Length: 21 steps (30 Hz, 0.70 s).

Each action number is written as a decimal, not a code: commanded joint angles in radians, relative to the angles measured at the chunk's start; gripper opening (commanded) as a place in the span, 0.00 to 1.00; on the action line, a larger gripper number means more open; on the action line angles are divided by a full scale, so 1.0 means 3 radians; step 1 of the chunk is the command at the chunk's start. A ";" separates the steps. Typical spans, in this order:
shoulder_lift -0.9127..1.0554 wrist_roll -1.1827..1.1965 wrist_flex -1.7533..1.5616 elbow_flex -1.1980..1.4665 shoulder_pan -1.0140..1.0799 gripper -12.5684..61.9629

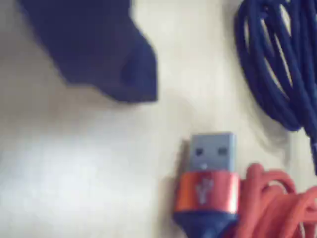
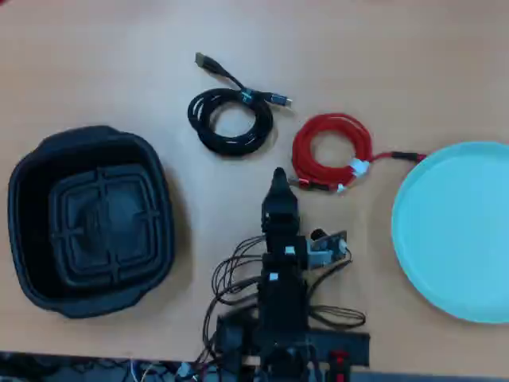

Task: Put a black charging cable in a black bowl and put a red charging cable in a green bowl

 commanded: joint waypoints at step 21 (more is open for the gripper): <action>-0.0568 -0.0895 0.3901 -0.3329 -0.0542 0.95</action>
